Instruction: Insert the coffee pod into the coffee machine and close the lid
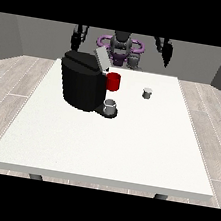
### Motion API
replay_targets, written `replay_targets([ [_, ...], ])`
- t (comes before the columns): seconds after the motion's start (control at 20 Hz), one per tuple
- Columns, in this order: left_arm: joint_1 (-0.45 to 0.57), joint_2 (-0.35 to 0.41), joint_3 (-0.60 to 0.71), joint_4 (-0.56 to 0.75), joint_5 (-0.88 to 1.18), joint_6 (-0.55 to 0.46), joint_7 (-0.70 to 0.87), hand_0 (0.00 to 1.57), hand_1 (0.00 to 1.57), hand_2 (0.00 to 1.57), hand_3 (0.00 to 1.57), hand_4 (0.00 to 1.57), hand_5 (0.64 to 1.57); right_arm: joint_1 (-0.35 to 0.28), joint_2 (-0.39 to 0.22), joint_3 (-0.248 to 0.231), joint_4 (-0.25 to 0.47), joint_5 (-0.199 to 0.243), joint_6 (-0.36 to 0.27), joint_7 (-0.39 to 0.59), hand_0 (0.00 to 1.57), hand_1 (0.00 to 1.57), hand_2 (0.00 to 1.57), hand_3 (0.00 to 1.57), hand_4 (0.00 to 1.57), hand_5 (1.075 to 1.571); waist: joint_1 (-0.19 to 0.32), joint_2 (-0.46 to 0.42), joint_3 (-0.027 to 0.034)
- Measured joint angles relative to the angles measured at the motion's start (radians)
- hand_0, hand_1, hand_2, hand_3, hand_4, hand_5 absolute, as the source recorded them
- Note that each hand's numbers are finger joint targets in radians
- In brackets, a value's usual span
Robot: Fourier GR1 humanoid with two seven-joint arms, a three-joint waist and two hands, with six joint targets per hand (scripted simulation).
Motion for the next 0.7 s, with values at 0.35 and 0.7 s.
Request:
replay_targets([
  [0.35,0.001,-0.006,-0.053,0.008,0.024,-0.072,-0.012,0.00,0.00,0.00,0.00,0.72,1.571,-0.011,0.013,-0.039,0.012,-0.034,0.002,-0.027,0.00,0.00,0.00,0.00,0.33,1.571,-0.022,-0.014,0.0065],
  [0.7,0.012,0.039,-0.082,0.018,0.006,-0.144,-0.034,0.00,0.00,0.00,0.00,0.55,1.571,0.013,0.039,-0.069,0.026,-0.069,0.001,-0.110,0.00,0.00,0.00,0.00,0.36,1.571,-0.028,-0.022,0.0074],
])
